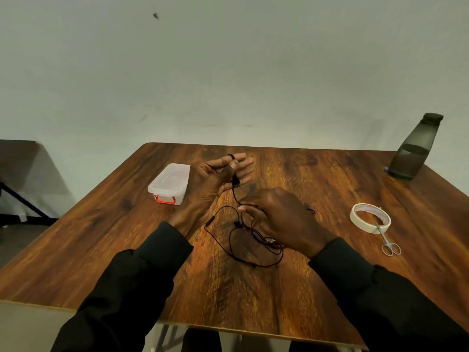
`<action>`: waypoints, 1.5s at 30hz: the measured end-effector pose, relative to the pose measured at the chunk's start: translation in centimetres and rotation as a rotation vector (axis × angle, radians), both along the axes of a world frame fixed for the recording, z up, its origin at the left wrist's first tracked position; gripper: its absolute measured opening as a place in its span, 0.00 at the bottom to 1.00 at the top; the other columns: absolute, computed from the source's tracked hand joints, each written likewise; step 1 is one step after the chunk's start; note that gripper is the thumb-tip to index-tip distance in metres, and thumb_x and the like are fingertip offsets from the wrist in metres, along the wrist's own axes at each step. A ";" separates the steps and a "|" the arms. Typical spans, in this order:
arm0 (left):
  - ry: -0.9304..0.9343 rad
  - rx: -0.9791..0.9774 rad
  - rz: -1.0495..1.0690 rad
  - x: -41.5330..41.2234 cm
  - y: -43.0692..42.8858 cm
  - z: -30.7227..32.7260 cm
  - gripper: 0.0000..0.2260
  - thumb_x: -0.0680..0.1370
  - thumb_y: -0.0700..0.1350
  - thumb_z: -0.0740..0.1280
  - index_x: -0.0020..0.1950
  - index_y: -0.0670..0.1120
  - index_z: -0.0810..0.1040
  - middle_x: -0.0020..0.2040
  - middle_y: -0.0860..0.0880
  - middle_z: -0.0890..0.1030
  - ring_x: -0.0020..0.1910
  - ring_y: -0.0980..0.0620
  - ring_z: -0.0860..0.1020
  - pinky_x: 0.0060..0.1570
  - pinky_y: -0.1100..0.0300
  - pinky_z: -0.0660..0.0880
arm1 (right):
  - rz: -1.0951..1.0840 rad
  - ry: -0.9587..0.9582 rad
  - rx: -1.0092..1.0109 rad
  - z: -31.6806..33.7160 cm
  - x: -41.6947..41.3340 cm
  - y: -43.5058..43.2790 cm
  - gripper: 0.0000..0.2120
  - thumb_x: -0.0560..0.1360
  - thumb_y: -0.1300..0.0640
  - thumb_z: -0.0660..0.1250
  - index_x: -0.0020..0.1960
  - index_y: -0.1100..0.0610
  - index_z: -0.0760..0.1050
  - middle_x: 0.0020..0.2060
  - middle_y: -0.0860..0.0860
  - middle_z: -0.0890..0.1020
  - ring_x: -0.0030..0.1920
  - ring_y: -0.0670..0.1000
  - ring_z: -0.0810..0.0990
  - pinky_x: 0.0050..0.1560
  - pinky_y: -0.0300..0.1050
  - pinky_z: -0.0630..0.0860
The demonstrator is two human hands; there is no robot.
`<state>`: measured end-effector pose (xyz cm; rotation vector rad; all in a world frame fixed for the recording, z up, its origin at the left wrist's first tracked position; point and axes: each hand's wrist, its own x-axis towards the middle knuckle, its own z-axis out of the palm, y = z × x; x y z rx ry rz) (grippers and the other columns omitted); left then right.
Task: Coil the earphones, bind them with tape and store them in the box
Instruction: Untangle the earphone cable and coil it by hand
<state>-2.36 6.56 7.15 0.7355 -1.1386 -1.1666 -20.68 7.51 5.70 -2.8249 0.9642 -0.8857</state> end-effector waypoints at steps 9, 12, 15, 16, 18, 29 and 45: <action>-0.361 0.015 0.084 -1.2 0.9 -0.3 0.10 0.82 0.36 0.65 0.60 0.36 0.83 0.55 0.42 0.86 0.48 0.44 0.87 0.48 0.52 0.84 | 0.036 -0.063 -0.165 4.6 -1.1 -2.3 0.09 0.75 0.53 0.69 0.51 0.56 0.84 0.46 0.52 0.85 0.44 0.45 0.79 0.45 0.40 0.79; -0.362 0.062 -0.041 -1.1 1.5 -0.3 0.15 0.85 0.35 0.55 0.58 0.37 0.82 0.50 0.37 0.86 0.43 0.42 0.86 0.41 0.58 0.82 | 0.007 -0.067 -0.246 5.5 -1.5 -3.8 0.04 0.74 0.58 0.74 0.48 0.56 0.84 0.43 0.51 0.83 0.42 0.44 0.75 0.41 0.37 0.73; -0.261 0.107 -0.173 -0.7 1.7 -0.5 0.17 0.85 0.40 0.53 0.57 0.37 0.81 0.46 0.37 0.85 0.39 0.41 0.84 0.37 0.58 0.76 | 0.008 -0.226 -0.194 5.7 -1.9 -5.3 0.04 0.73 0.58 0.77 0.45 0.59 0.84 0.41 0.51 0.83 0.38 0.43 0.74 0.39 0.33 0.71; -0.215 0.122 -0.204 -0.7 1.8 -0.5 0.16 0.85 0.41 0.54 0.55 0.39 0.81 0.43 0.39 0.85 0.38 0.42 0.83 0.36 0.59 0.75 | 0.007 -0.284 -0.156 5.5 -1.9 -5.6 0.06 0.73 0.56 0.77 0.45 0.59 0.84 0.40 0.51 0.83 0.37 0.43 0.75 0.38 0.34 0.71; -0.107 0.145 -0.276 -0.7 2.0 -0.4 0.12 0.85 0.43 0.58 0.50 0.42 0.79 0.40 0.41 0.84 0.37 0.42 0.83 0.34 0.60 0.76 | 0.004 -0.376 -0.086 4.5 -1.6 -6.0 0.06 0.74 0.55 0.76 0.46 0.58 0.84 0.40 0.51 0.84 0.36 0.45 0.78 0.37 0.38 0.75; 0.332 0.133 -0.405 0.1 2.0 2.4 0.12 0.84 0.38 0.56 0.55 0.36 0.78 0.66 0.30 0.77 0.64 0.30 0.79 0.58 0.43 0.81 | 0.199 -0.635 0.704 -0.5 -0.5 -4.4 0.08 0.81 0.56 0.64 0.49 0.55 0.82 0.36 0.55 0.78 0.33 0.47 0.77 0.33 0.38 0.77; -0.072 -0.073 0.125 0.5 -2.7 0.7 0.11 0.85 0.41 0.60 0.60 0.37 0.79 0.63 0.36 0.82 0.64 0.40 0.81 0.70 0.38 0.72 | 0.126 0.115 0.234 -1.5 -0.6 1.6 0.12 0.86 0.45 0.54 0.54 0.48 0.75 0.45 0.46 0.81 0.43 0.45 0.78 0.44 0.51 0.77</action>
